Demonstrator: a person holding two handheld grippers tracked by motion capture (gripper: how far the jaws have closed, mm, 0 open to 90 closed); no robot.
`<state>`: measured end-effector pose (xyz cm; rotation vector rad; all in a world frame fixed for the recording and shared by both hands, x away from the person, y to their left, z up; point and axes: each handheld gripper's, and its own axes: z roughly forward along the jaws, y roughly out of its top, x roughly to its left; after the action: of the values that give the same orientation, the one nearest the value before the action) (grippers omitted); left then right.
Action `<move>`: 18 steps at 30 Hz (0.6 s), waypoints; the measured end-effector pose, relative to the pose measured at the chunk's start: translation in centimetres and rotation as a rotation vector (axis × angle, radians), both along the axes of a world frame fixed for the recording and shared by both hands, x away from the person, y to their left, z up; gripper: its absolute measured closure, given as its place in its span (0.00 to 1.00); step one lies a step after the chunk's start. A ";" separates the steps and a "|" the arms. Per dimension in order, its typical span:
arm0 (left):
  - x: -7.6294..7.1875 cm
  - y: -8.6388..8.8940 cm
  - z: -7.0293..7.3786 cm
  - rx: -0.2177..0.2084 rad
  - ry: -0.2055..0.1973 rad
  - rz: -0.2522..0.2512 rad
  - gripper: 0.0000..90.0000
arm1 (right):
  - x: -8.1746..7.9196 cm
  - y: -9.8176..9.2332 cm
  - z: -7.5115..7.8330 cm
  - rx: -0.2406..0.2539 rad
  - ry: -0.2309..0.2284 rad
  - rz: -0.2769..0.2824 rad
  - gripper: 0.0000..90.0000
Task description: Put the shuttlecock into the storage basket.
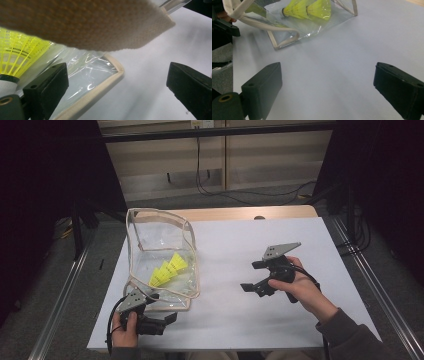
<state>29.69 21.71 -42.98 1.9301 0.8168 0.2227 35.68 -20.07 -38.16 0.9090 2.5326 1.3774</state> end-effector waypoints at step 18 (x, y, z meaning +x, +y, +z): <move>0.0 0.0 0.0 0.000 -0.002 0.001 0.04 | -1.1 -2.1 -1.5 0.005 -0.003 -0.030 0.09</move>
<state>29.65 21.69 -42.96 1.9293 0.8165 0.2252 34.58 -22.16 -39.62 0.9412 2.5040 1.3756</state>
